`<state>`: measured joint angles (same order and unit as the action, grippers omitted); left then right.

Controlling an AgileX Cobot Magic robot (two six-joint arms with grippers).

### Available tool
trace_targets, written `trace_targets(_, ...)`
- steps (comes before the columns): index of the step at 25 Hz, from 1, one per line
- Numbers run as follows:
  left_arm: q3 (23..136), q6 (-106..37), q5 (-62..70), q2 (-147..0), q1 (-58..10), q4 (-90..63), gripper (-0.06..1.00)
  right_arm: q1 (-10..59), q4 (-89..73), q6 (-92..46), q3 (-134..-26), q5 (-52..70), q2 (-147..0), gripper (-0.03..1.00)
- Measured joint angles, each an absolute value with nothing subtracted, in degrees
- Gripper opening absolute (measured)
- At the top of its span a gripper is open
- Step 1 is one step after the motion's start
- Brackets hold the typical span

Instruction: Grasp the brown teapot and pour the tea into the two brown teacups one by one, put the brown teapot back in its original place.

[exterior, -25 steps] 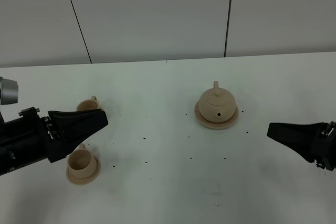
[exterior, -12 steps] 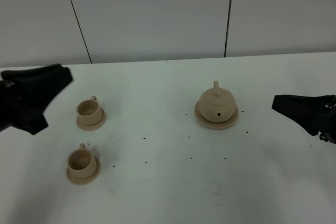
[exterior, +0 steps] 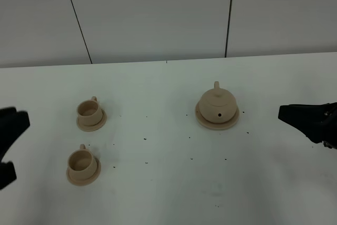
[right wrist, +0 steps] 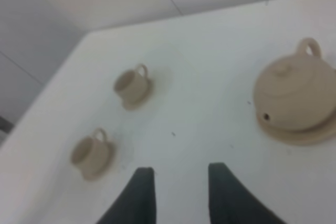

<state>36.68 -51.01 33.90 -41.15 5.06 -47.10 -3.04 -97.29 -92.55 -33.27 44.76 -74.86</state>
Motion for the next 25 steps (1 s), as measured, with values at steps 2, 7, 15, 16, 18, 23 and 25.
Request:
trace_targets(2,36.7,-39.4,38.6,-38.8,5.1,-37.7,0.24,-3.0,-96.5,-91.8,-33.3,43.4,-74.9,0.24)
trace_targets(7,36.7,-21.0,47.5,-35.3,5.1,-19.7,0.24,-3.0,-96.0,-91.4,-33.3,42.2,-74.9,0.24)
trace_targets(15,34.4,-16.1,61.3,-34.7,5.1,-11.0,0.24,-3.0,-95.9,-91.4,-33.3,42.2,-74.9,0.24)
trace_targets(16,32.8,-15.9,61.5,-34.7,5.1,-10.8,0.24,-3.0,-95.9,-91.4,-33.3,42.2,-74.9,0.24)
trace_targets(18,30.3,-14.7,61.1,-34.7,5.1,-10.4,0.24,-3.0,-95.8,-91.4,-33.3,42.2,-74.9,0.24)
trace_targets(23,29.5,-9.0,60.3,-34.7,5.1,-6.7,0.23,-3.0,-95.8,-91.4,-33.3,42.1,-74.9,0.24)
trace_targets(25,29.5,-6.9,60.2,-34.7,5.1,-4.9,0.23,-3.0,-95.8,-91.4,-33.3,42.0,-74.9,0.24)
